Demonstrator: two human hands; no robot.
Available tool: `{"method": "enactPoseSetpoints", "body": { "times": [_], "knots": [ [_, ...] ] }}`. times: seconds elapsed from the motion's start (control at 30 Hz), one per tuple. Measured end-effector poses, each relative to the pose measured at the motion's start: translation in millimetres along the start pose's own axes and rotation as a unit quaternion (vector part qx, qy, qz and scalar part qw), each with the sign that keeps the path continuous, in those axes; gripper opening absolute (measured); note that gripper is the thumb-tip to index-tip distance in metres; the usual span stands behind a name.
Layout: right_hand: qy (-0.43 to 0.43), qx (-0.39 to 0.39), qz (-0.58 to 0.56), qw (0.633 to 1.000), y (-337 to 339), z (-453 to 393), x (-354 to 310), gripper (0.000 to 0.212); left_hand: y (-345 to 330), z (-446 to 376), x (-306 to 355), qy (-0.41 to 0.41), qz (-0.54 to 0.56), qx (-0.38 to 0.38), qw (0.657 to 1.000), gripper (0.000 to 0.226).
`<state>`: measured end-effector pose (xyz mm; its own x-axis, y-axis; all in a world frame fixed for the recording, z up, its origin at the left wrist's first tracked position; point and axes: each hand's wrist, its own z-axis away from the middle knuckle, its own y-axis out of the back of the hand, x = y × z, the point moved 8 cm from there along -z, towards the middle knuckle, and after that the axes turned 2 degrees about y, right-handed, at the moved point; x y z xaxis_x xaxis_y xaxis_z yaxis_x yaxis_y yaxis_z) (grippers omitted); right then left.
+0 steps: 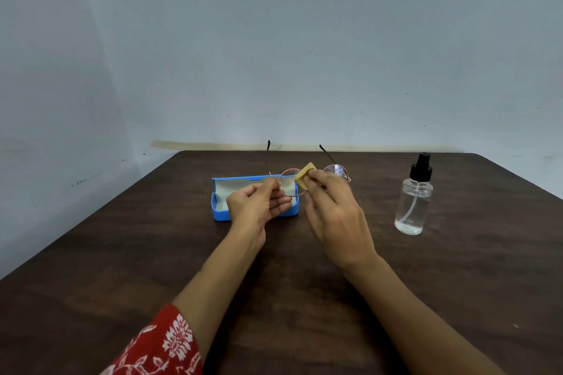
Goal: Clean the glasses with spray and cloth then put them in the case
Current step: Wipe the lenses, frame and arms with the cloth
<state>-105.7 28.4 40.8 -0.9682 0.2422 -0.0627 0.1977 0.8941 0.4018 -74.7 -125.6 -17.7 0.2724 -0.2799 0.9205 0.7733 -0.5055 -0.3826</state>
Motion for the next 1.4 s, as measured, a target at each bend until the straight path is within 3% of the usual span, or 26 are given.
{"method": "enactPoseSetpoints", "body": {
  "times": [0.17,0.33,0.47,0.63,0.87,1.13,1.3,1.4],
  "knots": [
    [0.066,-0.039,-0.018,0.997,-8.5,3.2,-16.2,0.030,-0.7,1.8,-1.5,0.001,-0.001,0.003,1.000,0.010],
    [0.014,-0.022,0.001,1.000,-0.9,1.8,-1.0,0.025,1.6,0.2,-0.3,0.001,0.005,0.005,1.000,0.009],
    [0.035,-0.011,0.017,0.999,-2.7,-0.2,-7.0,0.022,-2.4,2.4,-4.8,0.006,0.000,-0.002,1.000,0.012],
    [0.081,-0.077,-0.007,0.994,-13.3,6.5,-17.4,0.027,3.5,-1.7,-1.2,-0.005,-0.001,0.015,1.000,0.011],
    [-0.064,-0.003,0.025,0.998,6.8,5.6,27.1,0.028,7.7,-5.9,3.5,-0.012,0.013,0.020,1.000,0.011],
    [0.023,-0.048,0.014,0.998,-6.2,3.8,-4.4,0.031,7.0,-4.6,0.6,-0.009,0.010,0.028,1.000,0.011],
    [-0.087,-0.023,0.025,0.996,7.3,7.9,32.5,0.032,10.1,-5.9,3.8,-0.011,0.015,0.034,0.999,0.010],
    [-0.096,-0.025,0.026,0.995,7.0,8.8,35.8,0.032,9.7,-5.8,3.1,-0.009,0.015,0.032,0.999,0.010]
  ]
}}
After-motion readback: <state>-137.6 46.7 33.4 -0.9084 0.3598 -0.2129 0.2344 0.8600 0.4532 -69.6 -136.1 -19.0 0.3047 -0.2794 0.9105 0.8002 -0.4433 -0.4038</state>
